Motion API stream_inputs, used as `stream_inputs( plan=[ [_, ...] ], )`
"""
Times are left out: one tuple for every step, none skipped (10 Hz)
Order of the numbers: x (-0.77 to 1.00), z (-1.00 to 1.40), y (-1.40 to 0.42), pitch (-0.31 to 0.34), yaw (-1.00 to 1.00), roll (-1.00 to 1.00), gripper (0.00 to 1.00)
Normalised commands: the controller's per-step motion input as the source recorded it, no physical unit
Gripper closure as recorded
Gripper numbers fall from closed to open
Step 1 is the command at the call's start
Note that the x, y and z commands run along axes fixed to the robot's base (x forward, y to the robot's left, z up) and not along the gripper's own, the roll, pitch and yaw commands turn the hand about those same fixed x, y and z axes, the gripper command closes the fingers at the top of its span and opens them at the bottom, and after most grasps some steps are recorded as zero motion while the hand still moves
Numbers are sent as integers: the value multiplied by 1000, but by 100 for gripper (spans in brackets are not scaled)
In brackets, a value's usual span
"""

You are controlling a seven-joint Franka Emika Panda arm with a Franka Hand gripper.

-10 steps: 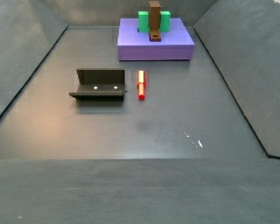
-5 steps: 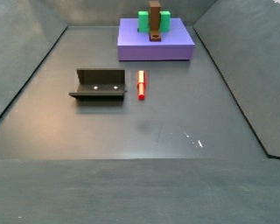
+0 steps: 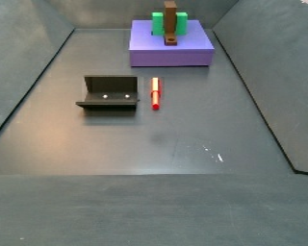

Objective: Pick up the blue object. Move up. Place the blue object on the fixture. Regrasp the blue object. Move to above the board. Insert the blue object.
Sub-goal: Insert the blue object.

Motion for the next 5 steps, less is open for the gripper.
stream_inputs(
  plan=[
    [-80,-623,-697,-36,274,-19,100],
    [-251,-617,-620,-123,263,0,100],
    [-174,-529,-497,-67,209,0,100],
    [-89,-474,-374,-74,200,0,100],
    [0,-397,-231,-129,243,0,100]
  ],
)
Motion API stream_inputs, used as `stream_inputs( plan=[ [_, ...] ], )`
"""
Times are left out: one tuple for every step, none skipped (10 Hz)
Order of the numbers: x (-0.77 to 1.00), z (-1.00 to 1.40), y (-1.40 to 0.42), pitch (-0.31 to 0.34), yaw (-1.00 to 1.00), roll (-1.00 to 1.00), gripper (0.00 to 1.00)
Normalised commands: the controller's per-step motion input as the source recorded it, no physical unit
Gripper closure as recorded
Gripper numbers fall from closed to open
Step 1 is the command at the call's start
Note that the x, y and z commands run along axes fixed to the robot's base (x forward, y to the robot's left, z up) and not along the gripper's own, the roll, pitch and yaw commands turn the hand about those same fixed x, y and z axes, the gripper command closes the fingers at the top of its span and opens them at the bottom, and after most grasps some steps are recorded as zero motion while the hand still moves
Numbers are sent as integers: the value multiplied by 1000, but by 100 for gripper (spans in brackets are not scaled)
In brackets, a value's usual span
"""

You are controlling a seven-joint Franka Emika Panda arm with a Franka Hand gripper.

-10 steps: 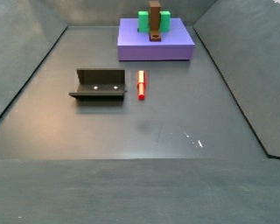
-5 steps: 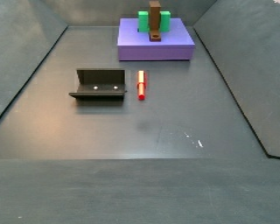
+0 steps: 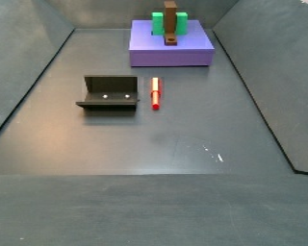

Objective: Pick up the blue object. Move up. Place the blue object on the fixture. Regrasp the blue object. Move to above the board. Insert the blue object.
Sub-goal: Insert the blue object.

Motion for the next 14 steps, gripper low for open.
stream_inputs(
  plan=[
    [0,-466,-271,-144,283,-13,100],
    [0,-491,-269,-207,286,-80,100],
    [0,-540,-323,-223,243,57,100],
    [26,-517,-269,-196,203,176,100],
    [114,-457,-217,-176,166,226,100],
    [191,-423,-131,-146,169,249,100],
    [251,-326,-89,-110,231,296,100],
    [291,-191,-83,-69,226,309,100],
    [140,-186,-51,0,77,289,100],
    [0,-277,0,23,-103,170,100],
    [0,-294,74,76,-220,127,100],
    [-54,-220,131,47,-243,91,100],
    [-91,-120,37,14,-226,6,100],
    [0,-69,11,0,-189,0,100]
  ],
)
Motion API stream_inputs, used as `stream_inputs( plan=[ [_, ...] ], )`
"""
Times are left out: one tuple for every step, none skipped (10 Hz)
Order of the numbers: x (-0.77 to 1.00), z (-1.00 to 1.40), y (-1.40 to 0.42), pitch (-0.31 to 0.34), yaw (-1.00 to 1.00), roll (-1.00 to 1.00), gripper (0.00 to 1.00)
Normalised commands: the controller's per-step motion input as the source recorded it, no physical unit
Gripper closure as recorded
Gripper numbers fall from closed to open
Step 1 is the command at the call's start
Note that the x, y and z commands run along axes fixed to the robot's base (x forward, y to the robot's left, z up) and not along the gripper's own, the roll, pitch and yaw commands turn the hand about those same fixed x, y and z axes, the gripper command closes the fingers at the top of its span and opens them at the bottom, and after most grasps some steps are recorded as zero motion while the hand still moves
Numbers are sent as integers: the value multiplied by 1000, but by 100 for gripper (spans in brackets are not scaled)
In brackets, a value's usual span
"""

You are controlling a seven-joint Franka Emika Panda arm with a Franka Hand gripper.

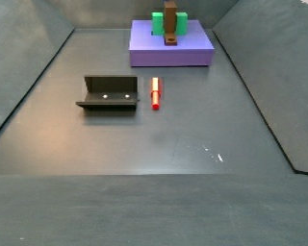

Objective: Pick up the blue object. Move up. Place the blue object on the fixture. Regrasp the blue object. Move to above the board. Insert the blue object.
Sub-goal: Insert the blue object.

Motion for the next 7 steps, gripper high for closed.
stream_inputs(
  plan=[
    [0,-63,17,0,-169,0,100],
    [-40,-106,0,0,-131,0,100],
    [-14,-94,0,0,-100,0,100],
    [0,-86,0,0,-51,-9,100],
    [0,-129,0,0,-14,-16,100],
    [0,-143,-71,0,0,-66,100],
    [43,-183,-34,0,-6,-59,100]
  ],
)
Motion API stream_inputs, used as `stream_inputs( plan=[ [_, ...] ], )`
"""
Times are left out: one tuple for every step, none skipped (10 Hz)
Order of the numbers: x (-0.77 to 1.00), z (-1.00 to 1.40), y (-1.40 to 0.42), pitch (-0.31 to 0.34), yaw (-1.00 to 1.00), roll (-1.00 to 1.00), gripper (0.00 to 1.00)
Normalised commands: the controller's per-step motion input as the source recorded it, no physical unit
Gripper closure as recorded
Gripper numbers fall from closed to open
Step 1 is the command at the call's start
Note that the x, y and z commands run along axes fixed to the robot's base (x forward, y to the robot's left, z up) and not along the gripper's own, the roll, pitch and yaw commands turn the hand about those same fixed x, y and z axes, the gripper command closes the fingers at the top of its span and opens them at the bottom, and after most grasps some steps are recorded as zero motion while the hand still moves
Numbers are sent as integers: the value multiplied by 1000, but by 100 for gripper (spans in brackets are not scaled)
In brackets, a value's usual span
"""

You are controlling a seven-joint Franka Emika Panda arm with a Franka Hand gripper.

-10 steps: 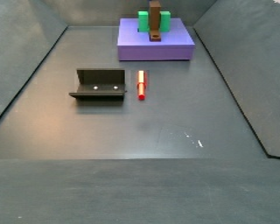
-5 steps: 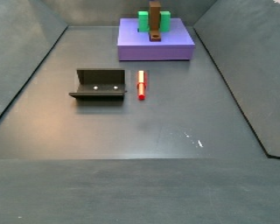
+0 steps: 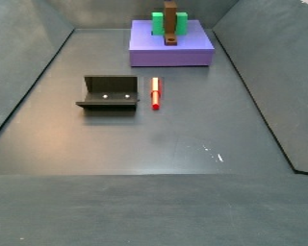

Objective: Pick up the blue object. Move up. Place the blue object on the fixture. Regrasp the blue object. Move to above the board. Insert the blue object.
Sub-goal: Insert the blue object.

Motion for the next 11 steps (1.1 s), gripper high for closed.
stream_inputs(
  plan=[
    [63,-240,0,0,-11,-4,100],
    [91,-331,0,0,-23,1,100],
    [91,-346,60,11,-37,57,100],
    [43,-303,20,11,-29,94,100],
    [0,-280,0,0,0,76,100],
    [11,-294,-37,0,0,23,100],
    [69,-340,-11,0,-14,0,100],
    [106,-369,0,0,-43,0,100],
    [117,-400,0,0,-63,-11,100],
    [223,-414,-6,0,-71,-37,100],
    [263,-266,-103,17,0,-81,100]
  ],
)
